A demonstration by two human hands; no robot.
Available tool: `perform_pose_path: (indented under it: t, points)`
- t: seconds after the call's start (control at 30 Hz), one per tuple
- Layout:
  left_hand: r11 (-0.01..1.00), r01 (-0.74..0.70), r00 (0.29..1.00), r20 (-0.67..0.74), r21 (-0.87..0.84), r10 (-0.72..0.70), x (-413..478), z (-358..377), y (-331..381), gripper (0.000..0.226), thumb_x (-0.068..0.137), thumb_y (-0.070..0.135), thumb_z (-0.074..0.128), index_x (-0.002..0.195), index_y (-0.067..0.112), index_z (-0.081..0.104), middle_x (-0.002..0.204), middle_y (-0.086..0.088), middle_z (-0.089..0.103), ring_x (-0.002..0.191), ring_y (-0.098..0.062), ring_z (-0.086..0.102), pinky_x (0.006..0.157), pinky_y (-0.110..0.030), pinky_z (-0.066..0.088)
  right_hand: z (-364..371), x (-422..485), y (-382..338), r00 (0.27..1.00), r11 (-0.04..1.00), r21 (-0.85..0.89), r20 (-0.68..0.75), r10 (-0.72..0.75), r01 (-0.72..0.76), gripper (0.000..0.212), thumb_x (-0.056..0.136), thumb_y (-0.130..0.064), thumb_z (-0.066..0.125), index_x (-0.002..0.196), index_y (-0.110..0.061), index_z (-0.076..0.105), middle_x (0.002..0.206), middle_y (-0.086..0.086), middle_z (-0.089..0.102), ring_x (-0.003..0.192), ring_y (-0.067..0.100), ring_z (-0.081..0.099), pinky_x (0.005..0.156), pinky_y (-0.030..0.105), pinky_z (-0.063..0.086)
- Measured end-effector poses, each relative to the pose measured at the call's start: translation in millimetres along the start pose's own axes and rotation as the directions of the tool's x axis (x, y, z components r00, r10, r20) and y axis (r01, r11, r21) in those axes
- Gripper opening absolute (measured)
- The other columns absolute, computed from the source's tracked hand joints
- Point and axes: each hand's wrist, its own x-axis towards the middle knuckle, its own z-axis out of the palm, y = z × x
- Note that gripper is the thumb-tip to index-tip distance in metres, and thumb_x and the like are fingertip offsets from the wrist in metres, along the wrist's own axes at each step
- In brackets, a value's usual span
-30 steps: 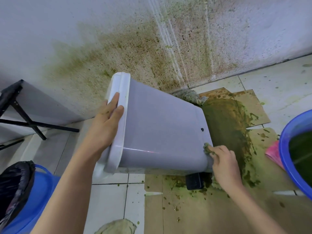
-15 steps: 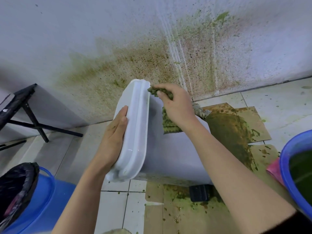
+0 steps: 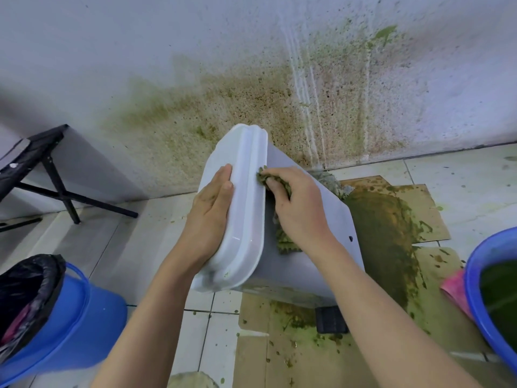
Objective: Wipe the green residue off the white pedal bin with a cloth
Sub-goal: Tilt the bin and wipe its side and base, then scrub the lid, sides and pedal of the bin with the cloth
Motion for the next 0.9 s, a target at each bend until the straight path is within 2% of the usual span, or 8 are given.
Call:
perform_pose_path:
  t: [0.1, 0.37, 0.5, 0.57, 0.63, 0.77, 0.83, 0.9]
  points:
    - [0.998, -0.006, 1.0, 0.014, 0.056, 0.006, 2, 3, 0, 0.049, 0.101, 0.058, 0.03, 0.149, 0.047, 0.031, 0.156, 0.03, 0.023, 0.147, 0.003, 0.017, 0.124, -0.041, 0.012, -7, 24, -2, 1.0, 0.999, -0.038, -0.008, 0.022, -0.022, 0.021, 0.096, -0.029, 0.058, 0.105, -0.019, 0.073, 0.098, -0.006, 0.067, 0.098, 0.026, 0.06, 0.086, 0.047, 0.05]
    - [0.996, -0.018, 1.0, 0.024, 0.083, 0.016, 5, 8, -3, 0.051, 0.095, 0.068, 0.027, 0.145, 0.056, 0.027, 0.156, 0.034, 0.02, 0.149, 0.001, 0.013, 0.123, -0.05, 0.007, -24, -54, -19, 1.0, 1.0, 0.011, 0.002, -0.012, 0.012, 0.016, 0.096, -0.025, 0.061, 0.105, -0.025, 0.074, 0.1, -0.014, 0.069, 0.099, 0.014, 0.062, 0.087, 0.027, 0.051]
    - [0.997, -0.033, 0.994, 0.105, 0.069, 0.026, 0, 6, 6, 0.048, 0.097, 0.064, 0.034, 0.144, 0.056, 0.03, 0.155, 0.036, 0.02, 0.148, 0.004, 0.012, 0.124, -0.045, 0.007, -62, -79, -36, 0.968, 0.98, 0.116, 0.213, 0.135, -0.163, 0.014, 0.092, -0.023, 0.065, 0.098, -0.029, 0.076, 0.095, -0.02, 0.073, 0.095, -0.001, 0.066, 0.08, 0.015, 0.051]
    - [1.0, -0.03, 0.985, 0.172, 0.008, 0.029, -2, 2, 16, 0.042, 0.1, 0.057, 0.04, 0.141, 0.053, 0.042, 0.152, 0.037, 0.027, 0.144, 0.011, 0.018, 0.125, -0.036, 0.009, -90, -73, -41, 0.927, 0.9, 0.268, 0.25, 0.28, -0.344, 0.014, 0.091, -0.019, 0.066, 0.096, -0.025, 0.077, 0.094, -0.015, 0.076, 0.091, -0.001, 0.069, 0.076, 0.01, 0.05]
    - [0.997, -0.074, 0.974, 0.216, 0.027, 0.067, -1, 3, 24, 0.036, 0.099, 0.05, 0.046, 0.135, 0.054, 0.05, 0.148, 0.039, 0.033, 0.14, 0.016, 0.022, 0.124, -0.033, 0.007, -117, -56, -39, 0.865, 0.707, 0.508, 0.193, 0.463, -0.492, 0.015, 0.091, -0.021, 0.065, 0.101, -0.017, 0.076, 0.098, -0.002, 0.078, 0.092, 0.011, 0.073, 0.074, 0.02, 0.054]
    - [0.93, -0.268, 0.939, 0.286, 0.251, 0.193, -3, 28, 34, 0.036, 0.097, 0.06, 0.04, 0.131, 0.072, 0.036, 0.15, 0.043, 0.023, 0.144, 0.011, 0.012, 0.122, -0.047, -0.005, -152, -4, -42, 0.813, 0.516, 0.762, 0.025, 0.581, -0.391, 0.022, 0.097, -0.024, 0.056, 0.109, -0.011, 0.07, 0.09, 0.003, 0.076, 0.067, 0.013, 0.071, 0.052, 0.021, 0.053]
    - [0.931, -0.326, 0.919, 0.287, 0.166, 0.271, -4, 43, 37, 0.035, 0.092, 0.065, 0.037, 0.125, 0.076, 0.035, 0.15, 0.041, 0.025, 0.145, 0.01, 0.012, 0.123, -0.05, 0.005, -151, 30, -46, 0.856, 0.627, 0.71, -0.067, 0.512, -0.32, 0.022, 0.1, -0.021, 0.051, 0.108, -0.015, 0.07, 0.09, 0.0, 0.073, 0.069, 0.011, 0.069, 0.055, 0.021, 0.053]
    - [0.932, -0.354, 0.913, 0.242, 0.079, 0.327, -5, 56, 41, 0.035, 0.093, 0.058, 0.043, 0.126, 0.068, 0.044, 0.153, 0.03, 0.032, 0.147, 0.006, 0.016, 0.122, -0.05, 0.013, -135, 56, -45, 0.92, 0.858, 0.43, -0.136, 0.368, -0.28, 0.029, 0.1, -0.021, 0.048, 0.122, -0.021, 0.067, 0.111, -0.001, 0.069, 0.099, 0.014, 0.067, 0.081, 0.029, 0.055]
